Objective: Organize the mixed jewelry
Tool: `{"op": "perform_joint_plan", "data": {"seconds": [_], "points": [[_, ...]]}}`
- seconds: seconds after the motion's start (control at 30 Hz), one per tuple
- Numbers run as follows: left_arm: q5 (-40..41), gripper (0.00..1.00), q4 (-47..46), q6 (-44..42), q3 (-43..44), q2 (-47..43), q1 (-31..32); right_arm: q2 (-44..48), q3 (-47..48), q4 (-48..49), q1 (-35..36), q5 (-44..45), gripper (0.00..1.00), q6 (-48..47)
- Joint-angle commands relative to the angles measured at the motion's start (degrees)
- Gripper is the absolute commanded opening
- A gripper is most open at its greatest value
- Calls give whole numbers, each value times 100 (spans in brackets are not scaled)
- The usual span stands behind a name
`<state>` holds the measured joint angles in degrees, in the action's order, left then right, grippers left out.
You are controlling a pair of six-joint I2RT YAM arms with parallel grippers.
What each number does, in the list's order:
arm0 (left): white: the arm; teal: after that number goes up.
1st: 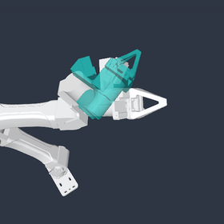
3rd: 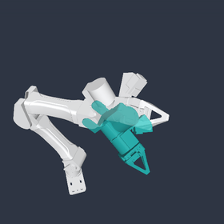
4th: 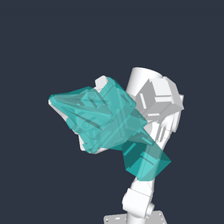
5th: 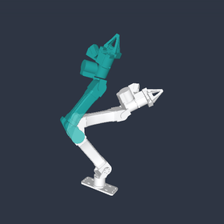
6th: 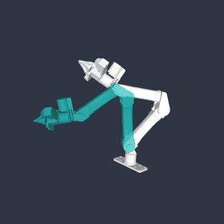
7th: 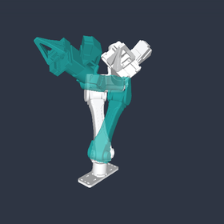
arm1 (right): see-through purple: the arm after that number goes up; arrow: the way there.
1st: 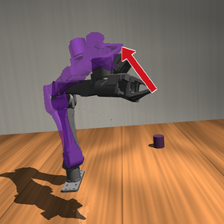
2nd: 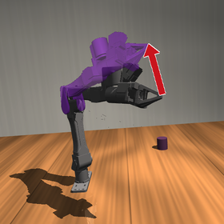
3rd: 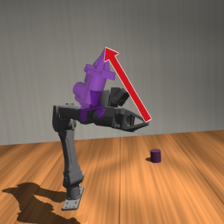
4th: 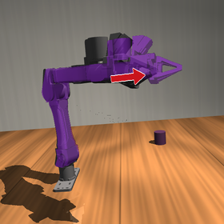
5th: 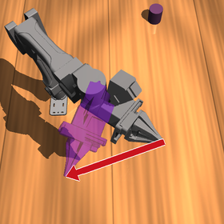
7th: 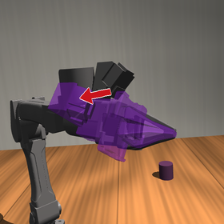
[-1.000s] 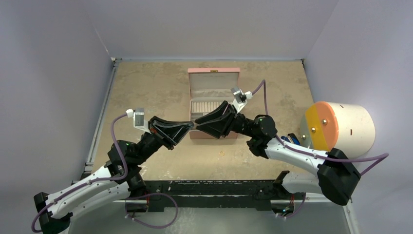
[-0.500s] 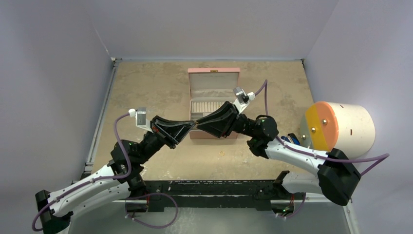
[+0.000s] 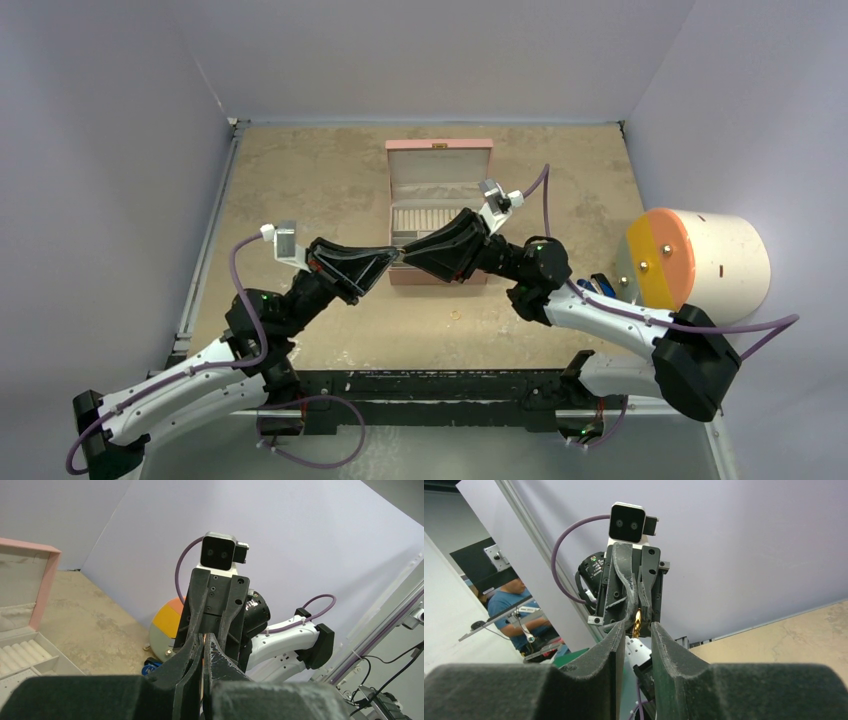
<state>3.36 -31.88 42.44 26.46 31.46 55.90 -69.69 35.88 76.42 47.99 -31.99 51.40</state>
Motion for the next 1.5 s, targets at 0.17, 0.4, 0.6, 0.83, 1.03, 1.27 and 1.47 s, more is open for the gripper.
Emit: {"op": "perform_joint_plan", "data": {"seconds": [0.17, 0.4, 0.6, 0.83, 1.03, 1.27, 1.47], "points": [[34, 0, -387, 19, 16, -22, -18, 166, 37, 242, 52, 206, 25, -152], [33, 0, -434, 19, 0, 0, -18, 155, 61, 206, 68, 206, 14, -186], [5, 0, -391, 19, 32, 35, -18, 247, 59, 69, 84, 294, 0, -301], [291, 5, -81, 25, 87, -63, -18, 525, 71, -486, 97, 493, 0, -571], [779, 42, 940, -126, 463, -171, -18, 909, 442, -2197, 97, 880, 0, -1242], [1624, 52, 2826, -771, 1284, -357, -18, 1185, 1343, -5278, 92, 1921, 0, -2415], [2196, 53, 4170, -1381, 1890, -441, -17, 958, 2297, -7466, 88, 2983, 0, -3306]]}}
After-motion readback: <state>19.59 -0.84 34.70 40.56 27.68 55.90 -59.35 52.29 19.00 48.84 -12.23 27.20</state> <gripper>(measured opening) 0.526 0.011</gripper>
